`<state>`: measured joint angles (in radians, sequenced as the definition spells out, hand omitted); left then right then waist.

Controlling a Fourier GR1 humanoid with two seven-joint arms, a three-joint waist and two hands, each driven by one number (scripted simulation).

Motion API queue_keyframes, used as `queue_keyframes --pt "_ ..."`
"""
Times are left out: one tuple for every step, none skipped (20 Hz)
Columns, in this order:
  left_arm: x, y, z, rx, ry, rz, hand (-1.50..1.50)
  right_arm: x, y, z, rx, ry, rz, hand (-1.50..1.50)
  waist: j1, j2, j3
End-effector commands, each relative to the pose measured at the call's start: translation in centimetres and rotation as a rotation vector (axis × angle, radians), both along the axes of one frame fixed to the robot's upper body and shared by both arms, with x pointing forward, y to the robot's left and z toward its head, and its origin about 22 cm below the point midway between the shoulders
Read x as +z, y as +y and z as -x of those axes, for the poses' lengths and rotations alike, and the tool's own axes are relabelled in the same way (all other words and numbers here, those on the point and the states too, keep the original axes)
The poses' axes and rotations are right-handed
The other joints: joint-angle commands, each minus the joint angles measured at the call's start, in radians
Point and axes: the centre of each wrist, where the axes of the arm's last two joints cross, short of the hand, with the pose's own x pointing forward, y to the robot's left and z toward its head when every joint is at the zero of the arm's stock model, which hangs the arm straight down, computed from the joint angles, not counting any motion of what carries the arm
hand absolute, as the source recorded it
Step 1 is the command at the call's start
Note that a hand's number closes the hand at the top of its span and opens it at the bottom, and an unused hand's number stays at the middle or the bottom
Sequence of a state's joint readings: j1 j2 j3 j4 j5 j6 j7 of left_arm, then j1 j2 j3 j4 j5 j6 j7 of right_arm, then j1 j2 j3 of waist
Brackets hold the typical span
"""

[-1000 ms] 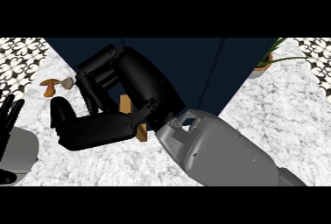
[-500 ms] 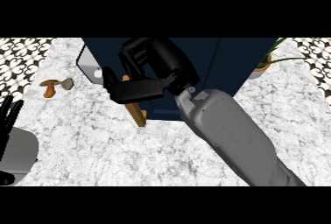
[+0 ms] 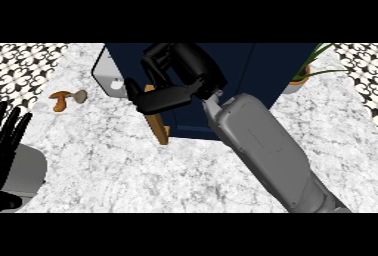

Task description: Pick up the wine, place it into the cabinet and close the cabinet

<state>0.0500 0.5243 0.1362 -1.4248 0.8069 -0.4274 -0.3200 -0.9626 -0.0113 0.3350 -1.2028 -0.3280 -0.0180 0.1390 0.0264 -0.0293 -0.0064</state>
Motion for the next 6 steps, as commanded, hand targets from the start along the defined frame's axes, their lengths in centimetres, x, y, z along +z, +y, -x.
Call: queue_keyframes --pt "-0.8 -0.3 0.5 -0.012 -0.01 0.003 -1.5 -1.4 -5.0 -3.9 -0.181 0.031 0.035 1.5 -0.002 0.039 0.006" --pt "0.8 0.5 -0.1 -0.007 -0.008 -0.007 -1.5 -1.4 -4.1 -3.7 -0.17 0.036 0.027 1.5 -0.003 0.036 0.006" --pt "1.4 0.6 -0.6 -0.042 -0.009 -0.01 -1.5 -0.8 -4.4 -4.1 -0.175 0.03 0.027 1.5 -0.003 0.039 0.006" --pt "0.2 -0.1 -0.4 -0.03 -0.001 0.003 -1.5 -0.8 -4.6 -4.1 -0.165 0.038 0.026 1.5 -0.007 0.039 0.006" --pt "-0.1 0.2 0.4 -0.024 -0.001 0.008 -1.5 -1.5 -4.8 -4.2 -0.162 0.041 0.034 1.5 -0.001 0.037 0.006" --pt "0.3 -0.2 -0.1 -0.029 -0.021 0.005 -1.5 -1.0 -4.1 -4.2 -0.164 0.031 0.044 1.5 -0.002 0.037 0.006"
